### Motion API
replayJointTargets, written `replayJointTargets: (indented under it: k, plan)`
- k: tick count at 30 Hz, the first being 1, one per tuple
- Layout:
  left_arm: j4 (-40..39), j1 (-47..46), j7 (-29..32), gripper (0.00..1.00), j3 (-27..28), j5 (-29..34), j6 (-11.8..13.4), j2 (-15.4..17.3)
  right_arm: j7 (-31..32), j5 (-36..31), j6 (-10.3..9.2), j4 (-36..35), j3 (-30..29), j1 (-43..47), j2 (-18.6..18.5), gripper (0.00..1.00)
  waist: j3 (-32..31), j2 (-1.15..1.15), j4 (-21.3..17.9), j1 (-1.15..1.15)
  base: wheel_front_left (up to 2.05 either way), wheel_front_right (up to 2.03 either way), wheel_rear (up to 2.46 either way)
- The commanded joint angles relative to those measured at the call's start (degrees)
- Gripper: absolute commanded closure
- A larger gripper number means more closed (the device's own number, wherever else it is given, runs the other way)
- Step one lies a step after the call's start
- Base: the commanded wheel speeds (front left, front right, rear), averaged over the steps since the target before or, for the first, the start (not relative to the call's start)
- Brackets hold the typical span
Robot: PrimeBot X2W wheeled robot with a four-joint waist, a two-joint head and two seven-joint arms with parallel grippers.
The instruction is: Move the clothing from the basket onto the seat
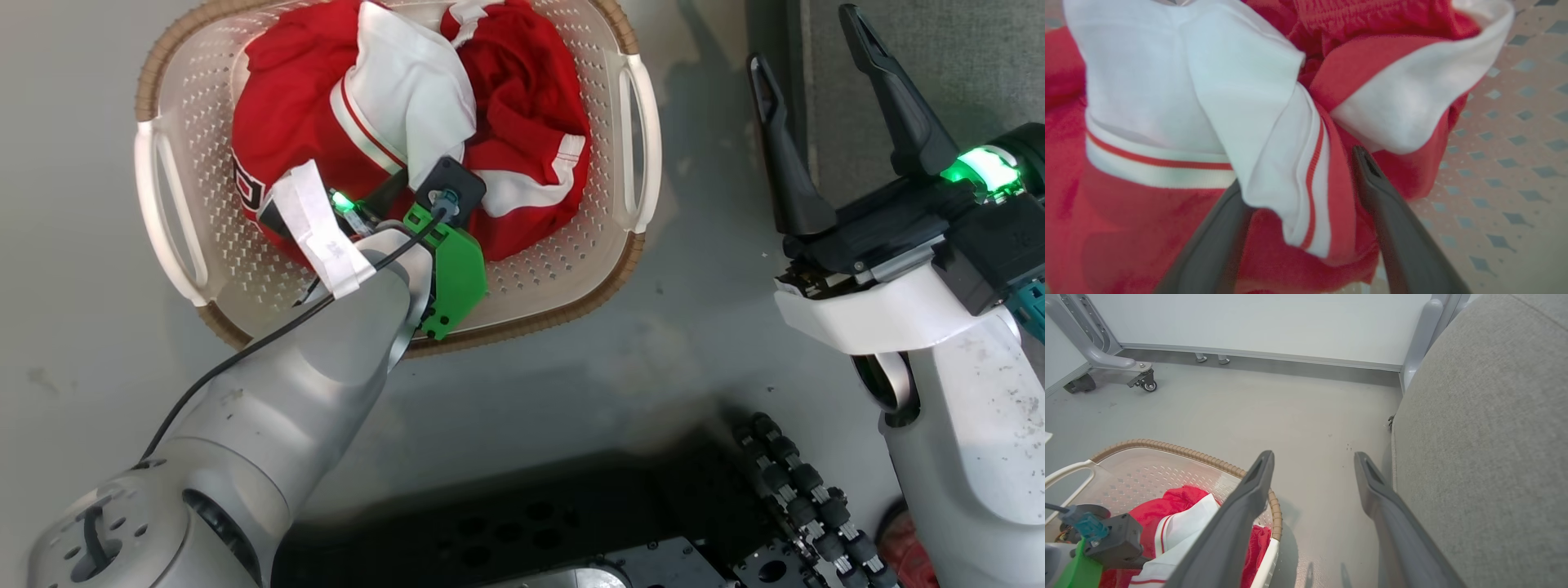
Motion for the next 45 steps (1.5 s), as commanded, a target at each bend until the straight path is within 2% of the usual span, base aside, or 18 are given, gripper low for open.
replayJointTargets:
  k: [1, 4, 5, 7, 11, 16, 23, 30, 39, 45]
  plan:
    - [0.61, -1.26, -0.16, 0.00, -0.26, -0.58, 0.87, 0.36, -0.27, -0.12, -0.06, -0.41, 0.25, -0.98, 0.14, 0.00, 1.17, 0.16, -0.47, 0.00, 0.00, 0.00, 0.00]
    - [1.69, -1.88, 0.64, 0.00, -1.21, -0.39, 1.87, 0.35, -0.26, 0.00, -0.06, -0.90, 0.69, -1.07, 0.26, 0.00, 1.91, 0.16, -0.89, 0.00, 0.00, 0.00, 0.00]
    - [2.18, -2.03, 0.68, 0.16, -1.49, -0.34, 2.07, 0.35, -0.27, 0.13, -0.06, -1.05, 0.74, -1.05, 0.19, 0.00, 2.08, 0.16, -0.99, 0.00, 0.00, 0.00, 0.00]
    - [2.72, -2.32, 0.52, 1.00, -1.68, -0.74, 2.45, 0.36, -0.27, 0.32, -0.06, -1.22, 0.77, -1.12, 0.14, 0.00, 2.30, 0.16, -1.17, 0.00, 0.00, 0.00, 0.00]
    - [3.11, -2.21, -0.78, 1.00, -2.18, -1.23, 2.43, 0.35, -0.27, 0.39, -0.06, -0.78, 0.49, -1.09, 0.26, 0.00, 1.79, 0.16, -1.22, 0.00, 0.00, 0.00, 0.00]
    - [2.53, -0.15, -2.50, 1.00, -3.08, -1.43, 0.67, 0.34, -0.26, 0.69, -0.06, -0.03, 0.33, -0.33, 0.96, 0.00, -1.29, 0.16, -0.80, 0.00, 0.00, 0.00, 0.00]
    - [1.63, 4.10, -6.98, 1.00, -2.66, -4.81, 0.73, 0.34, -0.27, 0.74, -0.06, 2.11, 0.98, 2.37, 1.62, 0.00, -9.71, 0.16, 0.30, 0.00, 0.00, 0.00, 0.00]
    - [0.73, 10.48, -10.35, 1.00, -2.94, -7.76, -0.54, 0.31, -0.26, 0.76, -0.06, 4.73, 1.89, 6.16, 2.26, 0.00, -20.98, 0.16, 0.67, 0.00, 0.00, 0.00, 0.00]
    - [-2.04, 19.34, -13.35, 1.00, -0.75, -11.24, 0.51, 0.29, -0.26, 1.59, -0.06, 7.71, 2.59, 13.34, 3.13, 0.00, -36.06, 0.16, 1.10, 0.00, 0.00, 0.00, 0.00]
    - [-9.92, 24.53, -13.35, 1.00, 5.31, -7.19, 3.80, 1.59, -0.27, 1.88, -0.06, 9.26, 2.47, 18.20, 3.32, 0.00, -44.61, 0.16, 1.68, 0.00, 0.00, 0.00, 0.00]
